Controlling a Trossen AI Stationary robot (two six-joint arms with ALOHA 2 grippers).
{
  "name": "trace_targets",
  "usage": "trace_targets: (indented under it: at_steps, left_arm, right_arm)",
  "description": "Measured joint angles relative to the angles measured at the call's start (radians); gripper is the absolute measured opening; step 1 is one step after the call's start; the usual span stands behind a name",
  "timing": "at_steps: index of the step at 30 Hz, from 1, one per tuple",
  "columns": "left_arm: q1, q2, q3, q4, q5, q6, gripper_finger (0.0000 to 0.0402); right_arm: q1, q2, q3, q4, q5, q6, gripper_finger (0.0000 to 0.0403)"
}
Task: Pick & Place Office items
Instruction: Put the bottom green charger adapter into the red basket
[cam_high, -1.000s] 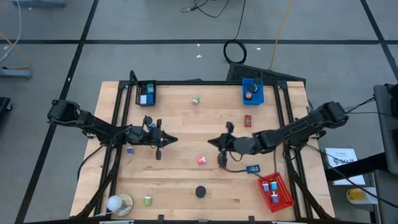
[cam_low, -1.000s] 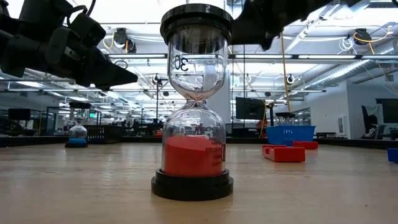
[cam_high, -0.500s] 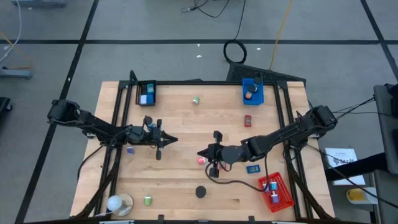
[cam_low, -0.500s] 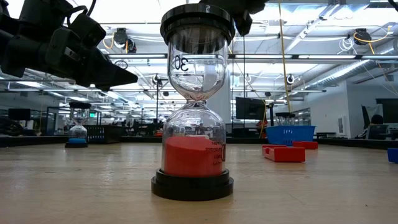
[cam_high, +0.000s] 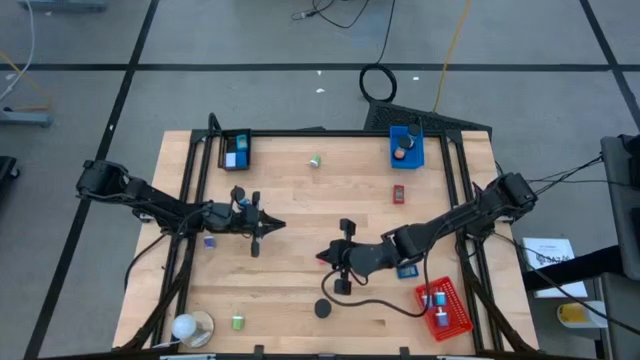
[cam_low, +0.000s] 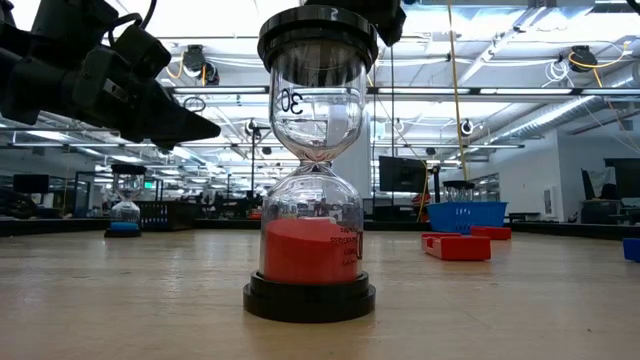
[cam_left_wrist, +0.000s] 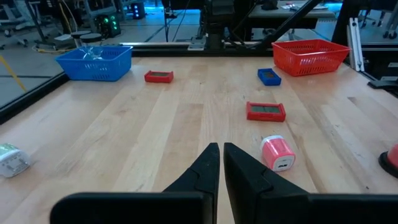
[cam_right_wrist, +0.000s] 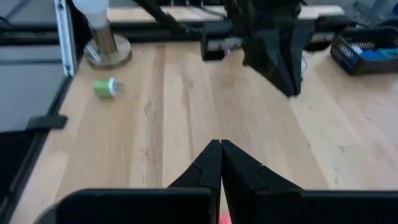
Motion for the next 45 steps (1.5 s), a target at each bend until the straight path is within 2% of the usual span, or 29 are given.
trace_targets:
  at_steps: [9, 12, 14, 18, 22, 26, 32, 40, 45]
  left_arm:
    - [-0.002, 0.0, 0.0, -0.006, 0.001, -0.024, 0.0031]
    - [-0.002, 0.0, 0.0, -0.008, 0.026, -0.061, 0.0031]
    - [-0.007, 0.0, 0.0, -0.011, 0.031, -0.067, 0.0031]
    - [-0.035, -0.02, 0.0, -0.015, 0.025, -0.069, 0.003]
    - [-0.071, -0.053, 0.001, -0.072, 0.019, -0.083, 0.003]
    - [-0.124, -0.094, 0.048, -0.273, -0.036, -0.114, 0.003]
    - [-0.245, -0.118, 0.203, -0.668, -0.116, -0.172, 0.003]
    - [-0.396, -0.081, 0.382, -1.085, -0.131, -0.439, 0.0035]
    - [-0.495, -0.023, 0.465, -1.277, -0.152, -0.56, 0.0073]
  right_arm:
    - [0.017, 0.0, -0.024, -0.018, -0.001, -0.02, 0.0004]
    - [0.017, -0.002, -0.075, 0.011, 0.004, -0.119, 0.0004]
    - [0.005, 0.0, -0.157, 0.135, -0.005, -0.17, 0.0004]
    - [-0.049, -0.011, -0.315, 0.436, -0.118, -0.215, 0.0004]
    - [-0.083, -0.041, -0.409, 0.546, -0.139, -0.218, 0.0004]
    - [-0.108, -0.071, -0.46, 0.575, -0.126, -0.218, 0.0004]
    - [-0.114, -0.075, -0.483, 0.584, -0.127, -0.218, 0.0004]
    - [-0.097, -0.075, -0.482, 0.605, -0.13, -0.238, 0.0004]
    - [-0.098, -0.075, -0.482, 0.628, -0.129, -0.243, 0.0004]
